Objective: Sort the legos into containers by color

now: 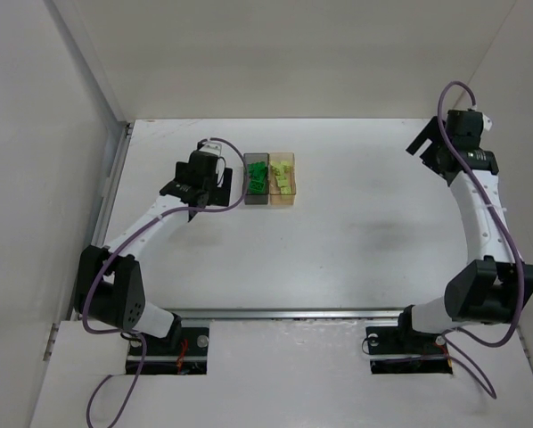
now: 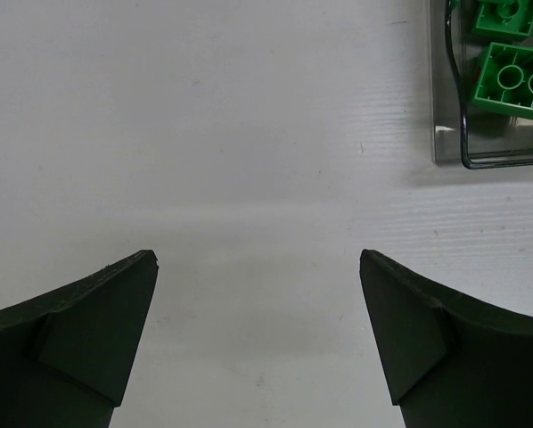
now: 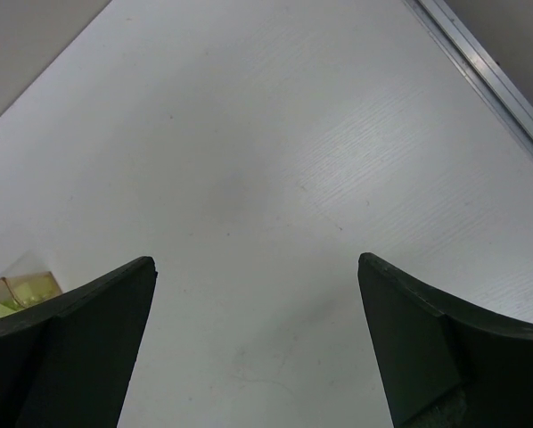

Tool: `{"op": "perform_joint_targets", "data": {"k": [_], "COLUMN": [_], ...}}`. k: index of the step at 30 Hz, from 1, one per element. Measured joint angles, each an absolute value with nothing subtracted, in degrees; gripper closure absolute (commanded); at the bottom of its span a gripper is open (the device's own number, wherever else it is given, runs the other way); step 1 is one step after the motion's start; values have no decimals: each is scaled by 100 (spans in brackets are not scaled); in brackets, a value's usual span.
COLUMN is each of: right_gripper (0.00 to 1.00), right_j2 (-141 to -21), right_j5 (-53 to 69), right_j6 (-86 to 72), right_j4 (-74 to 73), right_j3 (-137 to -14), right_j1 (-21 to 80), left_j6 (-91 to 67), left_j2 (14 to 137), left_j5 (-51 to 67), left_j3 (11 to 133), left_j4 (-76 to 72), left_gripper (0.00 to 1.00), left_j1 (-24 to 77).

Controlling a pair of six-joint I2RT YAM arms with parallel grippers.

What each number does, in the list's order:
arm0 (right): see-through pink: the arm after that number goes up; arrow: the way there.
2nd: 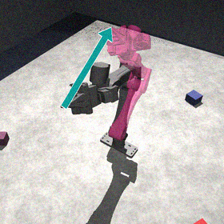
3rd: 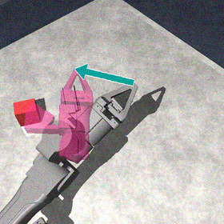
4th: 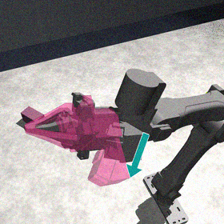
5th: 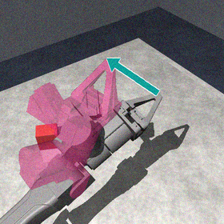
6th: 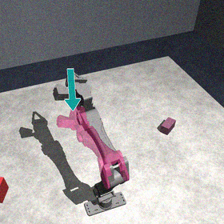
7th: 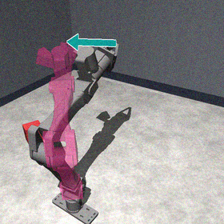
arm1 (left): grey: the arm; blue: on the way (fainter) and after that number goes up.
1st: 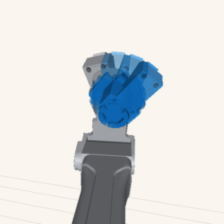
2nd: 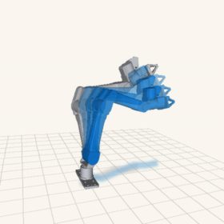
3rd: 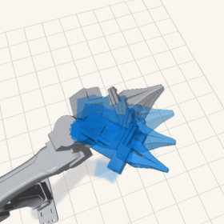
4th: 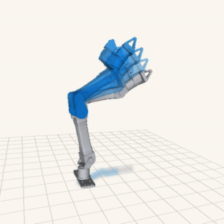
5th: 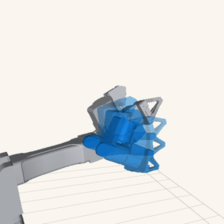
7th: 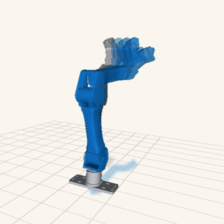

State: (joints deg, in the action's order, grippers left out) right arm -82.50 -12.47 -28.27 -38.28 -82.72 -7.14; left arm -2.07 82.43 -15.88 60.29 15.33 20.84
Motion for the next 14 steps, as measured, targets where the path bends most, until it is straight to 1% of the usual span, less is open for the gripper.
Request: {"op": "perform_joint_targets", "data": {"k": [8, 14], "right_gripper": [0, 0], "right_j2": [-8154, -7867], "right_j5": [-882, -661], "right_j6": [-2714, -2672], "right_j4": [-3535, -3249], "right_j3": [-7937, -7712], "right_j1": [-714, -714], "left_j6": [-226, -228], "left_j2": [8243, 8243], "left_j5": [-1658, -1658], "left_j3": [6029, 6029], "left_j4": [1529, 1527], "left_gripper": [4, 4], "left_j1": [2084, 2084]}}
